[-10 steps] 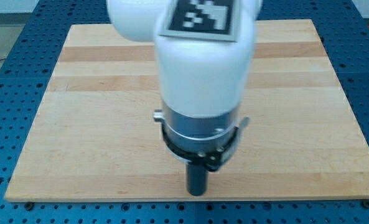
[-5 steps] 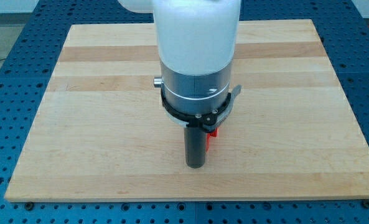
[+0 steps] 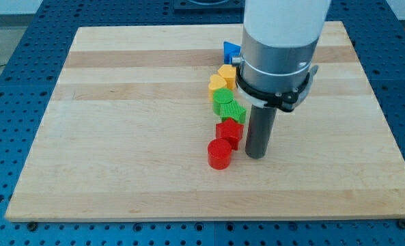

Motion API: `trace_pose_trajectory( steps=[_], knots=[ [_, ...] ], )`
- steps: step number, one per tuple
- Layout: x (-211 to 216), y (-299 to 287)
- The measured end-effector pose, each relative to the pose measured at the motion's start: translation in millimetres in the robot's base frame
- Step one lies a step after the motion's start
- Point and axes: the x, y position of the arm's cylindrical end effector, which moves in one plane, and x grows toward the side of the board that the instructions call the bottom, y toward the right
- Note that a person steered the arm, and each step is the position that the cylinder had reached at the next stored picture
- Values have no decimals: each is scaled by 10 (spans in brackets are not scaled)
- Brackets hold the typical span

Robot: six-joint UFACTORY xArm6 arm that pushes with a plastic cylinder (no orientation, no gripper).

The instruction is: Make a semi circle out of red blocks and the green blocks

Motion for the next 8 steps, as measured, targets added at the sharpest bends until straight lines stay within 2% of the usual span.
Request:
trace_pose_trajectory(
  steps=[4, 6, 8],
  knots=[
    [-606, -185],
    [-694, -202],
    [-814, 174]
  ],
)
